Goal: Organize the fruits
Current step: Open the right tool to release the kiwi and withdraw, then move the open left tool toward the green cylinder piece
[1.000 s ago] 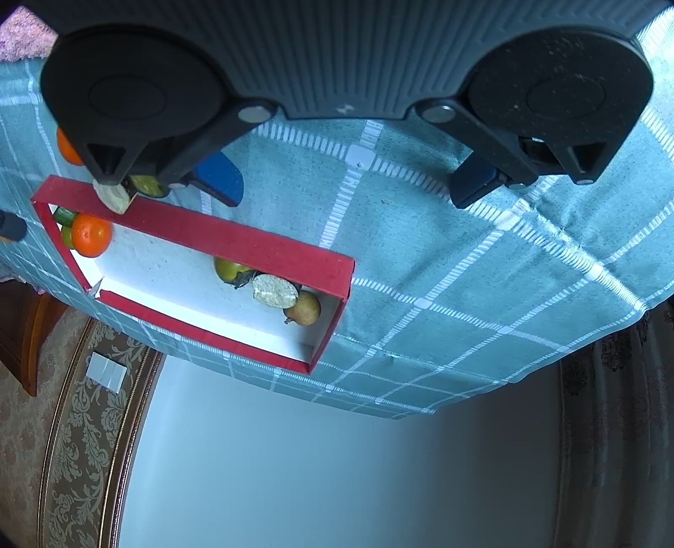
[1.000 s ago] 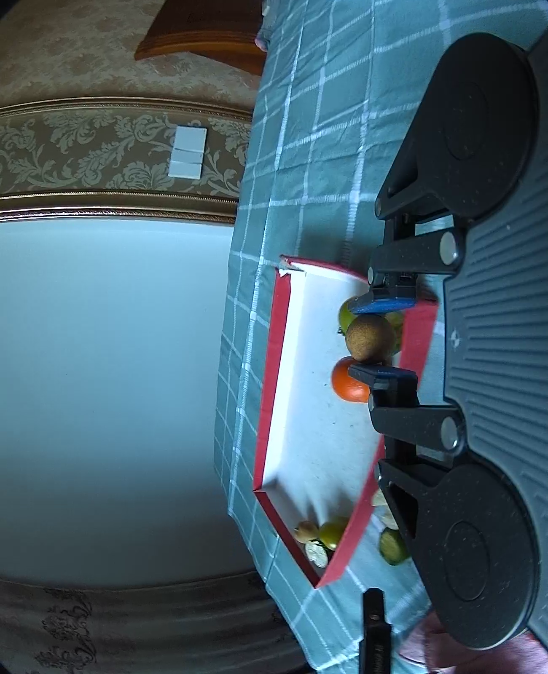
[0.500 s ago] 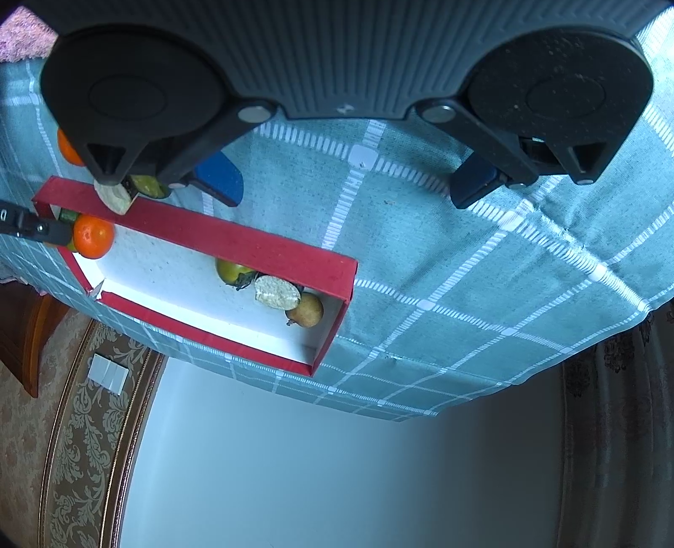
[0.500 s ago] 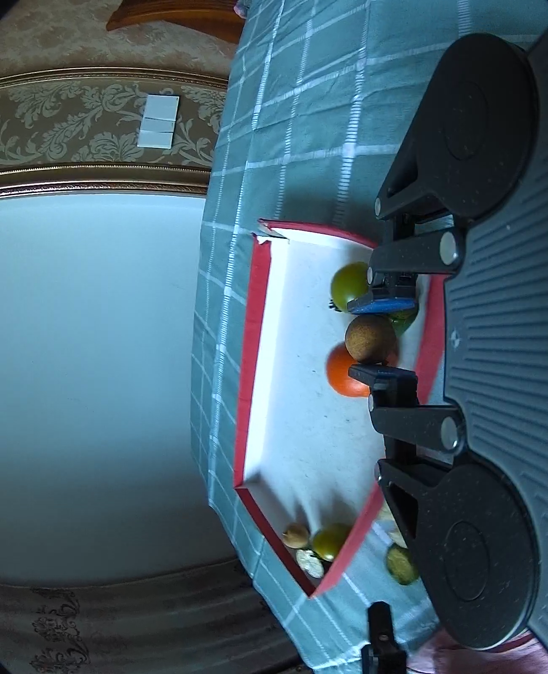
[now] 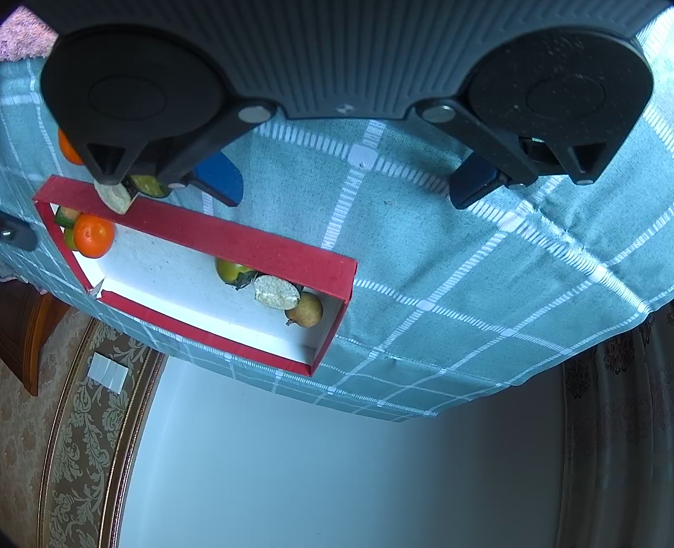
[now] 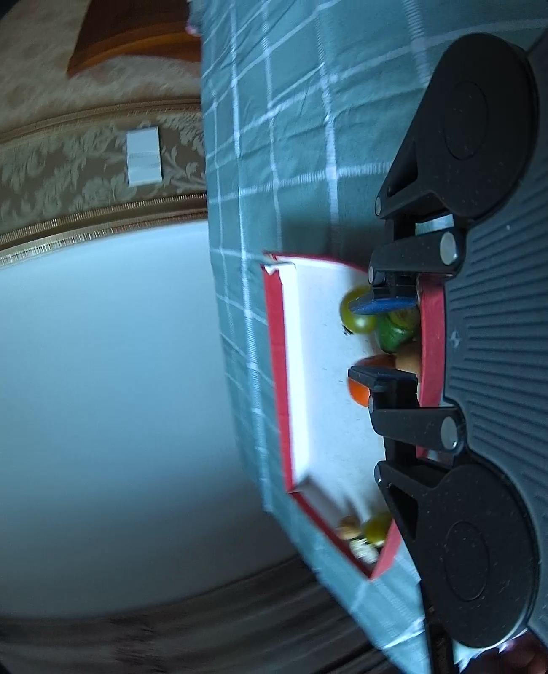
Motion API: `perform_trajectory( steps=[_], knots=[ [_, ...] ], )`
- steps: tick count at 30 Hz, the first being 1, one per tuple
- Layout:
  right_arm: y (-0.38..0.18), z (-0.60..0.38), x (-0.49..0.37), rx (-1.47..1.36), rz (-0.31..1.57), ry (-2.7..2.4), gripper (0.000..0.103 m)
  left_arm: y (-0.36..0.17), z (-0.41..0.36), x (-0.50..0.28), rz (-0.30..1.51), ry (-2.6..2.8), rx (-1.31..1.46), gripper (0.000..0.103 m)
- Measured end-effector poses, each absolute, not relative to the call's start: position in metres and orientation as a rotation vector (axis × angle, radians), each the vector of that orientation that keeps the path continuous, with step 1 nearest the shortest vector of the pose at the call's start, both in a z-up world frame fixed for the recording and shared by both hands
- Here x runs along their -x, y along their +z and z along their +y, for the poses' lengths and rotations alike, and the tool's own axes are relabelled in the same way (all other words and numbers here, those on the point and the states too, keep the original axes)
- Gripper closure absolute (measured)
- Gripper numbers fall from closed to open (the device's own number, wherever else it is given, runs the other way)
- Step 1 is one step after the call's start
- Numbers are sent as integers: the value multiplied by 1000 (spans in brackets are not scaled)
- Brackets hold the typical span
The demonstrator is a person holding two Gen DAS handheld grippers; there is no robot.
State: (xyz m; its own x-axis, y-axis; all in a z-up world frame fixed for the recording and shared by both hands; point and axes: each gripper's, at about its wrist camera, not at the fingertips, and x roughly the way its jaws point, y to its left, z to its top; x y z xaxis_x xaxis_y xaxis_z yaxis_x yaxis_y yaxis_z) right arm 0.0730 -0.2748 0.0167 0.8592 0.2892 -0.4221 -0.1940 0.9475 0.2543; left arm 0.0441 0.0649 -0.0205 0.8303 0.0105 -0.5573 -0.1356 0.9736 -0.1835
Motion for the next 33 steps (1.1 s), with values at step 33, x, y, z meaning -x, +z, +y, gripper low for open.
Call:
perform_trajectory(
  steps=[33],
  knots=[
    [-22,-323,-22,-463,495,166,46,-17,56,-40,566,89,163,0]
  ],
)
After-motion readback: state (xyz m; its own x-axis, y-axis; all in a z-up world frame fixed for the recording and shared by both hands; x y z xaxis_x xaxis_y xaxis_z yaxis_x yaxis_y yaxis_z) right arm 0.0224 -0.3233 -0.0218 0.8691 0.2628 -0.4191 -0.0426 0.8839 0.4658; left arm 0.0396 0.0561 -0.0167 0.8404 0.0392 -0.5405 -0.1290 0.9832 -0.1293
